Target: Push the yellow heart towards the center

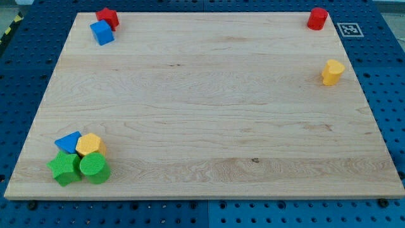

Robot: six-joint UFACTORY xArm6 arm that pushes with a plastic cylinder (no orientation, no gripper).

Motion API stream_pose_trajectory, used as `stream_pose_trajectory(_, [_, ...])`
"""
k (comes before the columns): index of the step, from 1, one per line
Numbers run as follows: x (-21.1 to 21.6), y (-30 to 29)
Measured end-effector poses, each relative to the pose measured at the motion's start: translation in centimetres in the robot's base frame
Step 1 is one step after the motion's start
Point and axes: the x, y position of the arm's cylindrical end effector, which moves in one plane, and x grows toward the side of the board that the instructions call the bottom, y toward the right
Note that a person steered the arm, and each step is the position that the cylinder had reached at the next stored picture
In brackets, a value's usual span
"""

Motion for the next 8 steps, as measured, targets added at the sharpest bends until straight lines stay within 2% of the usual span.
stream_pose_trajectory(1, [-3.3,0.0])
stream_pose_trajectory(3, [-13.4,-1.2])
stream_pose_trajectory(4, [-16.8,-5.6])
stream_pose_trajectory(5, [-17.4,-9.0])
stream_pose_trajectory(8, [-15.3,-11.5])
